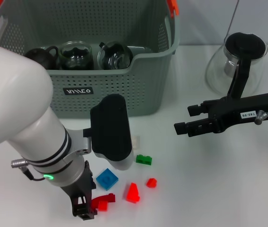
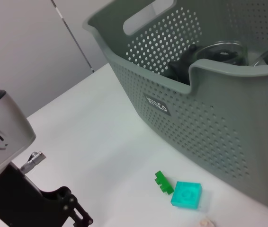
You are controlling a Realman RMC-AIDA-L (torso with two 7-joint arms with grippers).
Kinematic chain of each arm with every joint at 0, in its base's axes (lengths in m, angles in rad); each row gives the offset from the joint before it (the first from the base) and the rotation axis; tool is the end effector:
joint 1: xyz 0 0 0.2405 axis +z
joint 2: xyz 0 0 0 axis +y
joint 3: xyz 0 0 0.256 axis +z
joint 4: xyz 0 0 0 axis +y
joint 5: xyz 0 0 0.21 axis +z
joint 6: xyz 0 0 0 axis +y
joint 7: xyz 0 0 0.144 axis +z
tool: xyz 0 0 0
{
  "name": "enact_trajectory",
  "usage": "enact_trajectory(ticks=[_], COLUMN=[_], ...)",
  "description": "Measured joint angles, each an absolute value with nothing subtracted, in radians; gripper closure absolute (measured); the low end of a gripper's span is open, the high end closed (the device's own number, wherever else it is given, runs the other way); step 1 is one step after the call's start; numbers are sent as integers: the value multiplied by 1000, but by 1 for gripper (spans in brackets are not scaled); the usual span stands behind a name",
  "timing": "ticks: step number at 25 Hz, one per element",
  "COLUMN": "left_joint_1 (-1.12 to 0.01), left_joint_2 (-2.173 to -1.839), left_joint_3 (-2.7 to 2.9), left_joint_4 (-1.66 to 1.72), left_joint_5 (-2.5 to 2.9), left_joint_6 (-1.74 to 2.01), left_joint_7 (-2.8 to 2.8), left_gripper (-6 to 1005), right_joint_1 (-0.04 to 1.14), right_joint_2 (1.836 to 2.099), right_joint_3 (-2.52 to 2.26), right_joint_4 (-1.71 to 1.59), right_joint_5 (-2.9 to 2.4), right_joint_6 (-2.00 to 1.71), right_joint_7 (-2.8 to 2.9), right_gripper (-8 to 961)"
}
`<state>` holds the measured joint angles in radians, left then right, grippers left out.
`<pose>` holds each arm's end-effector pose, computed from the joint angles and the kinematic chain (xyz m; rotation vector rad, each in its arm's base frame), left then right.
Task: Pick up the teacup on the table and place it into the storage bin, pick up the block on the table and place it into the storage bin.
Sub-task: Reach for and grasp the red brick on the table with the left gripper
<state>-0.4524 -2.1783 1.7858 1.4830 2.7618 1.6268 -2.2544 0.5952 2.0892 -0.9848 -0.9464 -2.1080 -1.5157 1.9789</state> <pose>-0.1769 0.2791 -0.0676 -2.8819 -0.1855 0.9578 0.2060 0.3566 -0.0042 -2.8393 0.9281 0.3490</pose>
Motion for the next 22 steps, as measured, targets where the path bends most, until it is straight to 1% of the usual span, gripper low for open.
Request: enact_trajectory(ticks=[3,8,22], left_joint_1=[-454,-456,-460], left_joint_2=[-2178,-2178,-2178], left_joint_3=[1789,1798,1799], left_joint_4=[1478,1456,1427], left_joint_5=[2762,2764,2770], left_joint_6=[1624,1609,1574], left_joint_7=[-2254,-2255,-2255], left_gripper=[440,434,460], right_joint_1=[595,595,601], right_joint_2=[2089,2089,2089], right_joint_3=[-985,-985,-985], right_joint_4=[-946,-946,-946], right_joint_5=[-2108,-2107,-2110], right_joint_6=[-1515,-1514,-1512], right_joint_7=[1979,1979,1979], right_gripper=[25,25,25])
